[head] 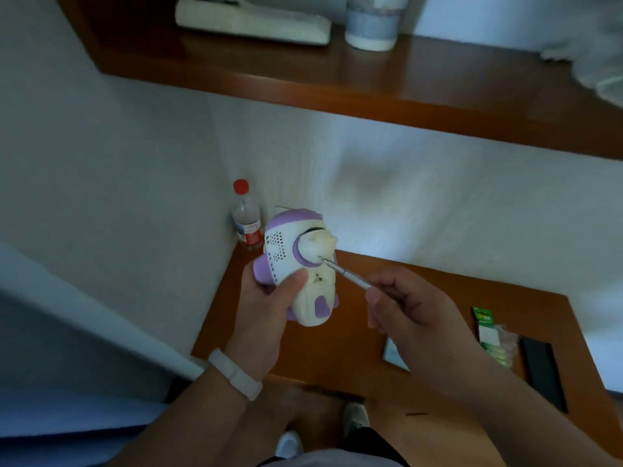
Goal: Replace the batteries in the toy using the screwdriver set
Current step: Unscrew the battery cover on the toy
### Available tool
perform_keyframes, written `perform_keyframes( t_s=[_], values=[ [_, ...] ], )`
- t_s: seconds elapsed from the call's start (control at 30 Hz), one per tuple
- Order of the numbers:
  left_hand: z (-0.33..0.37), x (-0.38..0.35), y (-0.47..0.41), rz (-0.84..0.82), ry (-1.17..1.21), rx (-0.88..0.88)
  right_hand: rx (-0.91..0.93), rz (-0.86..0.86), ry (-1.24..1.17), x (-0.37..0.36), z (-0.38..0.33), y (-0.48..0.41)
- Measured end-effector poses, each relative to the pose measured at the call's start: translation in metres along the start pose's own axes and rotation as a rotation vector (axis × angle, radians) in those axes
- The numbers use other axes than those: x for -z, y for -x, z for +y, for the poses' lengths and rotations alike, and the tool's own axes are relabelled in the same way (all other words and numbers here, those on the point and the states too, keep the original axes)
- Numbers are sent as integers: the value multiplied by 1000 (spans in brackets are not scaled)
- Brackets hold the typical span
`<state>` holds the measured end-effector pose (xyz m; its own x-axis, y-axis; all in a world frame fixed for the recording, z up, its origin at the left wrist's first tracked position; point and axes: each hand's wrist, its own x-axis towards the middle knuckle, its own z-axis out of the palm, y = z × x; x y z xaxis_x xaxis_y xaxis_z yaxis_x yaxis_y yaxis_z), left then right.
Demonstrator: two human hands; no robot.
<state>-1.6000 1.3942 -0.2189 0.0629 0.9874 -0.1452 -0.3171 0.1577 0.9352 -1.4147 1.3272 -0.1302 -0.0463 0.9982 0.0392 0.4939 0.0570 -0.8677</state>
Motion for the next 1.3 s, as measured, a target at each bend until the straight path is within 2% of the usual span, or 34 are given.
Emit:
perform_keyframes(
  t_s=[0.3, 0.47, 0.6, 0.73, 1.07, 1.3],
  values=[
    [64, 1, 25, 48, -18, -184, 263, 16, 238, 13, -45, 7],
    [86, 2, 35, 83, -30, -248, 325, 102, 359, 18, -64, 10],
    [94, 3, 44, 91, -34, -275, 435, 223, 544, 19, -77, 14],
    [94, 3, 51, 92, -2, -276, 520, 267, 593, 19, -84, 19],
    [100, -10, 60, 105, -26, -275, 535, 304, 667, 23, -85, 30],
    [100, -20, 63, 102, -131, -326, 506, 287, 726, 31, -85, 32]
  ],
)
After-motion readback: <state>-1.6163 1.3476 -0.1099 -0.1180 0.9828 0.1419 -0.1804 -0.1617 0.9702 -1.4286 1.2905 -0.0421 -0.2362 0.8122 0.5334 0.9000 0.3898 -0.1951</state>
